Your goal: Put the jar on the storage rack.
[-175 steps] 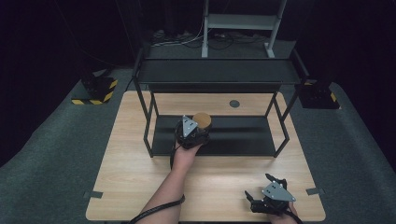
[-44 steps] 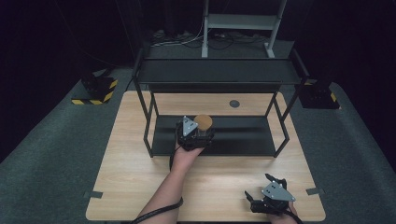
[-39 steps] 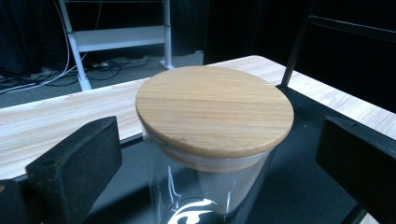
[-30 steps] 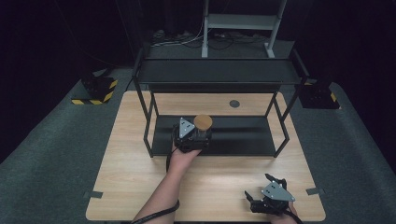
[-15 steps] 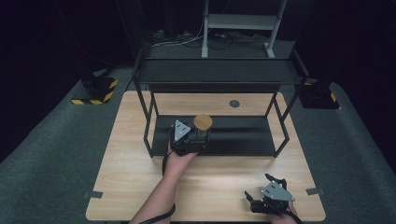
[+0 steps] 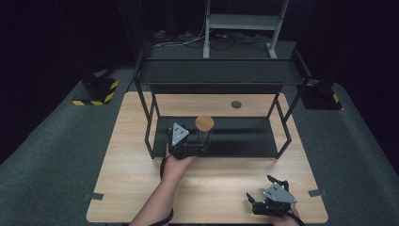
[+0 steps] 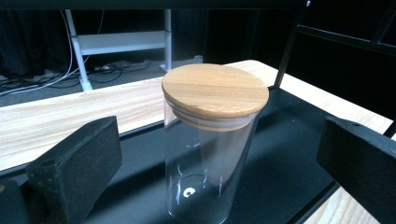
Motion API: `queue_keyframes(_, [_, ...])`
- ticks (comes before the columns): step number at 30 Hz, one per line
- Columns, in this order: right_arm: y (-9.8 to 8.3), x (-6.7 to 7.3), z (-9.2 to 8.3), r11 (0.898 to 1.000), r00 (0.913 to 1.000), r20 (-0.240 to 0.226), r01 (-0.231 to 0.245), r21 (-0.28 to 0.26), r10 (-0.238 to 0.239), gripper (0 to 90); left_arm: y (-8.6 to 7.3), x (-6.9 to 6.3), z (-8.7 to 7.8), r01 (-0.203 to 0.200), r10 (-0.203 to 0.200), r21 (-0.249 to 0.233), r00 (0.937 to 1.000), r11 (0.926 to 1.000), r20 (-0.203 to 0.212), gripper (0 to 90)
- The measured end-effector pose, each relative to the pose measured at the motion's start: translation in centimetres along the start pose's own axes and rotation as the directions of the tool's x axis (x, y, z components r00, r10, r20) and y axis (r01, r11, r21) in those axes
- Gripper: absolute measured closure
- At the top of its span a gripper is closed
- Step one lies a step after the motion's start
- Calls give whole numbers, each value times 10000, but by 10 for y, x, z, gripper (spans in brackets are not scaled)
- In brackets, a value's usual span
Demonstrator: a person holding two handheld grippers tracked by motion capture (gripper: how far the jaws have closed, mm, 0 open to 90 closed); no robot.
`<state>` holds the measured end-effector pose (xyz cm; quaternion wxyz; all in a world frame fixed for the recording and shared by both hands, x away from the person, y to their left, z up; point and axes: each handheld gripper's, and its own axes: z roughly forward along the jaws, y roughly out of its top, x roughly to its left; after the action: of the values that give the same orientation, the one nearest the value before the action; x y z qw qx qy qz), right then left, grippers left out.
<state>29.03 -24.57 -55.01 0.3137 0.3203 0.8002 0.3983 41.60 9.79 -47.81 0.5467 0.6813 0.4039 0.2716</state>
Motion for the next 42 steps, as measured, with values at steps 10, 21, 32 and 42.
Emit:
queue_keyframes(10, [0,0,0,10000,10000,10,22,25,-22,6,-6,3,-15,10,-11,-152,10000,9999,-54,4])
queue_keyframes(21, [0,0,0,10000,10000,29,29,26,-29,5,-8,2,-30,-7,6,-102,9999,9999,-100,5])
queue_keyframes(32, [0,0,0,10000,10000,35,-33,36,33,6,-14,1,-49,-73,71,-94,9998,9999,-209,5])
queue_keyframes(42, [0,0,0,10000,10000,25,-59,33,59,6,-23,4,-65,-18,17,-34,9996,10000,-277,5])
